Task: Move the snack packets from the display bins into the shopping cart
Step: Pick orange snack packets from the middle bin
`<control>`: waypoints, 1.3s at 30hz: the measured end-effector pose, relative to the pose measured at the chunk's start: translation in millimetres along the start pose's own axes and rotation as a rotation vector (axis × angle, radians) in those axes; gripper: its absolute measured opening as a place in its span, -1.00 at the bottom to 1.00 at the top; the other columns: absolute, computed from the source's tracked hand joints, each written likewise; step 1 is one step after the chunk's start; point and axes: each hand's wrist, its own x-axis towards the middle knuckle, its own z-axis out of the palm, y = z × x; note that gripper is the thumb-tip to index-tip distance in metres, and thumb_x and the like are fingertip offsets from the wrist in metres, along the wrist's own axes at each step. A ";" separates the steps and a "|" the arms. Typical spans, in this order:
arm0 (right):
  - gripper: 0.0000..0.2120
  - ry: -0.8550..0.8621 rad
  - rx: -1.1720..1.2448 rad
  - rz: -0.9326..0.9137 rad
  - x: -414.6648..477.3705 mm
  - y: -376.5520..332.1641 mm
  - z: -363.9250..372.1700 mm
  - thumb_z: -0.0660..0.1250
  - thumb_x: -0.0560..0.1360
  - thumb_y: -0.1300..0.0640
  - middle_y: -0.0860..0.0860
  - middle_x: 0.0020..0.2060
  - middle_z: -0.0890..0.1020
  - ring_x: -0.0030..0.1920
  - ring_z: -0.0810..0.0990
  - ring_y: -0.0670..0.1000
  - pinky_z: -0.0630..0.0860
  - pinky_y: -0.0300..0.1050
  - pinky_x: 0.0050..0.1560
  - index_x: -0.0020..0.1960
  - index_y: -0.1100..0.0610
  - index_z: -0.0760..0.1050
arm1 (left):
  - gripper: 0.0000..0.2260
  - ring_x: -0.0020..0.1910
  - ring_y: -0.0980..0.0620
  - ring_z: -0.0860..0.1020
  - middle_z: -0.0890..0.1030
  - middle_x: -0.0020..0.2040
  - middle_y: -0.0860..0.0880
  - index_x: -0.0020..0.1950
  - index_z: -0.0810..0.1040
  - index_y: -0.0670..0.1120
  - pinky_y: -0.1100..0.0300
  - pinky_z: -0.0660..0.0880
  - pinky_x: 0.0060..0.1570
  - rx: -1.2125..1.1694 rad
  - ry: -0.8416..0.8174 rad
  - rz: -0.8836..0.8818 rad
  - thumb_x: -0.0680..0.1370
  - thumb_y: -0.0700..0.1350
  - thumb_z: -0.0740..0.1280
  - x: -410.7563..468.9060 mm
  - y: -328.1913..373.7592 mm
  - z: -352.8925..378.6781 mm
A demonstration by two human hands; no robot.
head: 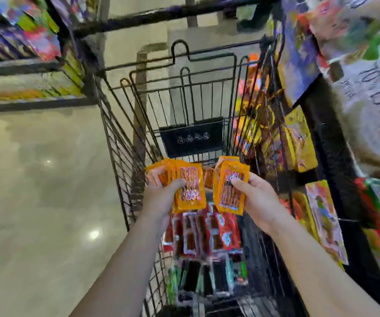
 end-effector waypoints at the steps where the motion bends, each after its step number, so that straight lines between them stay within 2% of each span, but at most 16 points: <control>1: -0.81 0.012 -0.008 0.012 19.5 6.2 0.0 0.30 0.65 0.26 0.22 0.13 0.72 0.05 0.74 0.17 0.68 0.05 -0.06 0.23 0.22 0.60 | -0.64 0.02 -0.13 0.76 0.78 -0.04 0.02 0.12 0.56 0.10 -0.20 0.71 0.00 0.005 0.004 -0.012 0.53 -0.32 0.51 19.7 -7.2 3.9; 4: -0.83 0.038 -0.069 0.029 74.6 32.0 -3.1 0.32 0.65 0.23 0.16 0.10 0.73 0.06 0.74 0.13 0.68 0.10 0.05 0.20 0.16 0.62 | -0.63 0.08 -0.11 0.75 0.78 0.03 -0.01 0.20 0.59 0.10 -0.20 0.69 0.10 0.037 0.040 -0.037 0.53 -0.29 0.53 80.8 -34.5 12.2; 7: -0.85 0.031 -0.162 0.031 127.9 62.5 -10.2 0.35 0.64 0.17 0.08 0.07 0.75 0.10 0.74 0.12 0.59 0.23 0.24 0.15 0.07 0.67 | -0.54 0.09 -0.13 0.74 0.76 0.13 -0.09 0.33 0.60 0.04 -0.20 0.68 0.12 0.081 0.100 -0.083 0.48 -0.22 0.58 138.3 -64.7 17.8; 9: -0.87 0.040 -0.181 0.037 160.9 82.5 -15.2 0.37 0.63 0.17 0.07 0.05 0.76 0.09 0.74 0.14 0.56 0.28 0.27 0.08 0.04 0.69 | -0.50 0.06 -0.14 0.74 0.74 0.12 -0.11 0.30 0.60 0.00 -0.20 0.69 0.09 0.096 0.176 -0.084 0.41 -0.21 0.62 172.4 -86.0 21.3; 11: -0.87 0.065 -0.177 0.044 190.4 100.5 -17.8 0.37 0.61 0.20 0.08 0.03 0.76 0.08 0.74 0.16 0.57 0.29 0.27 0.06 0.07 0.69 | -0.53 -0.02 -0.12 0.75 0.75 0.08 -0.13 0.25 0.62 -0.03 -0.16 0.72 -0.02 0.139 0.219 -0.081 0.38 -0.19 0.63 199.0 -104.1 26.1; 14: -0.86 0.088 -0.152 0.059 225.4 122.9 -20.5 0.38 0.59 0.26 0.09 -0.04 0.77 -0.02 0.74 0.13 0.62 0.23 0.17 0.00 0.09 0.69 | -0.51 -0.08 -0.09 0.73 0.74 0.02 -0.10 0.29 0.59 -0.09 -0.03 0.73 -0.14 0.207 0.225 -0.047 0.41 -0.23 0.64 227.3 -124.4 31.1; 16: -0.85 0.100 -0.178 0.061 242.8 134.7 -22.7 0.37 0.59 0.28 0.08 -0.08 0.77 -0.06 0.73 0.14 0.65 0.18 0.03 -0.02 0.09 0.69 | -0.59 -0.10 -0.07 0.72 0.74 -0.08 -0.04 0.16 0.63 -0.08 0.04 0.72 -0.14 0.268 0.238 -0.040 0.39 -0.19 0.68 239.3 -131.9 32.9; 19: -0.86 0.120 -0.277 0.040 258.7 146.3 -23.5 0.37 0.60 0.28 0.03 -0.12 0.77 -0.09 0.74 0.09 0.66 0.11 0.00 -0.02 0.09 0.66 | -0.70 -0.08 -0.04 0.74 0.76 -0.08 -0.01 -0.02 0.66 -0.05 -0.04 0.71 0.03 0.338 0.202 -0.043 0.38 -0.08 0.70 245.7 -132.8 35.1; 22: -0.77 0.137 -0.390 -0.035 261.8 149.4 -24.0 0.39 0.57 0.33 -0.12 -0.27 0.74 -0.18 0.68 -0.04 0.59 0.01 0.00 -0.15 0.05 0.65 | -0.63 0.01 -0.05 0.72 0.74 0.03 -0.02 0.11 0.63 -0.01 -0.11 0.66 0.18 0.425 0.212 -0.037 0.42 0.03 0.67 241.8 -126.1 30.6; 24: -0.78 0.160 -0.498 -0.061 259.1 148.0 -27.7 0.42 0.56 0.28 -0.14 -0.24 0.74 -0.12 0.69 -0.03 0.60 0.03 0.08 -0.17 0.00 0.66 | -0.55 0.09 -0.09 0.69 0.72 0.12 -0.04 0.26 0.60 -0.03 -0.14 0.62 0.24 0.504 0.216 -0.035 0.46 0.10 0.62 236.5 -119.9 25.9; 26: -0.82 0.165 -0.578 -0.084 252.1 144.3 -31.7 0.42 0.58 0.22 -0.13 -0.14 0.75 -0.04 0.70 -0.06 0.62 0.01 0.12 -0.10 -0.05 0.66 | -0.51 0.15 -0.11 0.66 0.69 0.19 -0.05 0.34 0.54 -0.04 -0.15 0.57 0.30 0.589 0.233 -0.038 0.51 0.13 0.57 230.5 -113.4 22.4; 28: -0.85 0.157 -0.668 -0.110 243.8 139.3 -33.5 0.40 0.60 0.17 -0.18 -0.09 0.73 -0.01 0.69 -0.11 0.59 -0.05 0.09 -0.01 -0.09 0.62 | -0.59 0.16 -0.12 0.63 0.66 0.15 -0.03 0.26 0.50 -0.03 -0.09 0.55 0.30 0.633 0.238 -0.037 0.55 0.11 0.54 225.8 -107.5 19.5; 30: -0.92 0.163 -0.827 -0.134 233.9 131.8 -32.9 0.38 0.61 0.09 -0.16 -0.07 0.71 -0.01 0.68 -0.06 0.58 -0.06 0.03 0.04 -0.09 0.59 | -0.75 -0.05 0.00 0.61 0.60 -0.06 0.08 0.01 0.45 0.08 0.08 0.54 0.08 0.649 0.223 -0.028 0.58 0.06 0.52 219.4 -102.4 17.5; 32: -0.90 0.159 -1.036 -0.170 220.1 122.1 -29.7 0.33 0.64 0.01 -0.03 -0.01 0.68 0.03 0.65 0.06 0.59 0.04 0.10 0.10 -0.03 0.58 | -0.73 -0.19 0.13 0.54 0.55 -0.14 0.14 -0.10 0.40 0.10 0.16 0.45 -0.11 0.724 0.208 -0.020 0.59 0.05 0.50 208.7 -95.9 16.2; 35: -0.75 0.150 -1.313 -0.154 188.4 106.3 -23.7 0.27 0.65 -0.05 0.07 0.13 0.56 0.15 0.55 0.17 0.52 0.08 0.22 0.23 0.06 0.53 | -0.78 -0.01 -0.07 0.60 0.64 0.04 0.00 0.08 0.48 0.05 0.07 0.52 0.05 0.986 0.197 -0.017 0.59 0.09 0.46 186.0 -83.1 9.3; 39: -0.61 0.149 -1.593 -0.136 129.9 84.5 -16.2 0.24 0.65 -0.09 0.10 0.26 0.49 0.22 0.47 0.19 0.45 0.11 0.23 0.37 0.11 0.41 | -0.58 0.19 -0.20 0.60 0.63 0.19 -0.10 0.39 0.50 -0.05 -0.05 0.55 0.20 1.325 0.139 0.058 0.59 0.11 0.40 132.6 -63.8 -6.2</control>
